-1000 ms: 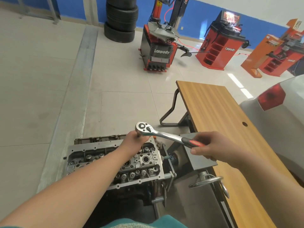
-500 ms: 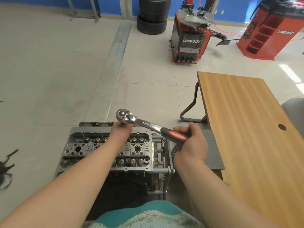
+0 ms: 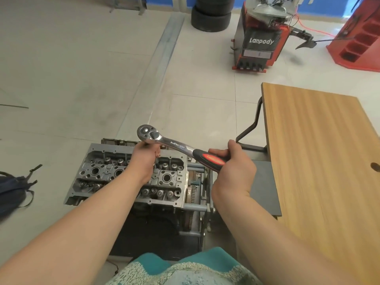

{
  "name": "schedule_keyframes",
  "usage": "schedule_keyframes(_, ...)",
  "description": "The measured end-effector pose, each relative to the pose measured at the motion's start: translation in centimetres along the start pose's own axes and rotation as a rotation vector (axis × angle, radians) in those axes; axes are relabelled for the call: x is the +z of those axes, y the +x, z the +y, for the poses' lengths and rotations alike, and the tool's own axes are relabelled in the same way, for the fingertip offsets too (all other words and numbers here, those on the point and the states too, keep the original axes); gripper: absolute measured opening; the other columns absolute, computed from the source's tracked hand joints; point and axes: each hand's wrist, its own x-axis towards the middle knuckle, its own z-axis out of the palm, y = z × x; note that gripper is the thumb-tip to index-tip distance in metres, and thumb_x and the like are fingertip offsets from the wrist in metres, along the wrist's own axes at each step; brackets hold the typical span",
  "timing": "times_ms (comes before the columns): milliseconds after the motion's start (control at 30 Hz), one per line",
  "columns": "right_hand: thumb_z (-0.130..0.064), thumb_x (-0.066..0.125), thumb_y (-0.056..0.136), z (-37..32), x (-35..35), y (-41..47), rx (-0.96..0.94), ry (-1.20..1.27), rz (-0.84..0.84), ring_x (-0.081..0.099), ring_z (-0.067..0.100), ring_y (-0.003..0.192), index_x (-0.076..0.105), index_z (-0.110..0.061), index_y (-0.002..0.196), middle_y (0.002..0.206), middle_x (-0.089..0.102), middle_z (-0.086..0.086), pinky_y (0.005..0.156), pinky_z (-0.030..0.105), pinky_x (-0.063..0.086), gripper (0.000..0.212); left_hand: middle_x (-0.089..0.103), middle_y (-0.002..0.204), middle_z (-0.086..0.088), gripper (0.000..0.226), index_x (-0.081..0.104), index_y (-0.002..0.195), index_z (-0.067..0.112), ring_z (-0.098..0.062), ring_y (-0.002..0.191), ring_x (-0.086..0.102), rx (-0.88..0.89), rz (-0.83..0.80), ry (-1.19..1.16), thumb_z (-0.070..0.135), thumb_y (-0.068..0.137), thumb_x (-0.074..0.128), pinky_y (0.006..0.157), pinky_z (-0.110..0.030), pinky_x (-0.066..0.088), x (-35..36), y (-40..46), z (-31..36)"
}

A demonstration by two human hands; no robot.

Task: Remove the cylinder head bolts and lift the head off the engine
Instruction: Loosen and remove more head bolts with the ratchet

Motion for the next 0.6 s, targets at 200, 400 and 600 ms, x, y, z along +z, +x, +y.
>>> schedule_keyframes(200, -0.022, 0.064, 0.098, -0.3, 0.0, 0.2, -0.033, 0.019, -0.031, 0.069, 0.014, 0.055, 0.071, -0.012, 0.070, 0.072, 0.077, 0.015, 0.048, 0.015, 0.051, 0.030, 0.032, 0.064, -0.004, 0.044, 0.035, 0.065, 0.019, -0.021, 0.072, 0.031, 0.013, 0.021, -0.006, 0.010, 0.106, 0.045, 0.093, -0.046, 0.031, 0.1, -0.3, 0.1)
schedule_keyframes(400, -0.025, 0.066, 0.100, -0.8, 0.2, 0.5, -0.065, -0.001, -0.066, 0.068, 0.015, 0.054, 0.075, -0.022, 0.054, 0.068, 0.075, 0.014, 0.050, 0.019, 0.053, 0.047, 0.030, 0.064, -0.003, 0.044, 0.037, 0.065, 0.021, -0.019, 0.069, 0.028, 0.026, 0.016, -0.024, 0.010, 0.106, 0.046, 0.086, -0.046, 0.026, 0.1, -0.4, 0.2)
schedule_keyframes(600, -0.024, 0.069, 0.099, -1.2, 0.3, 1.4, -0.015, -0.006, -0.055, 0.068, 0.018, 0.054, 0.069, -0.011, 0.075, 0.066, 0.074, 0.014, 0.051, 0.021, 0.054, 0.027, 0.032, 0.062, -0.001, 0.043, 0.043, 0.062, 0.022, -0.018, 0.070, 0.031, 0.039, 0.046, -0.076, 0.007, 0.102, 0.052, 0.087, -0.046, 0.027, 0.5, -0.4, 0.0)
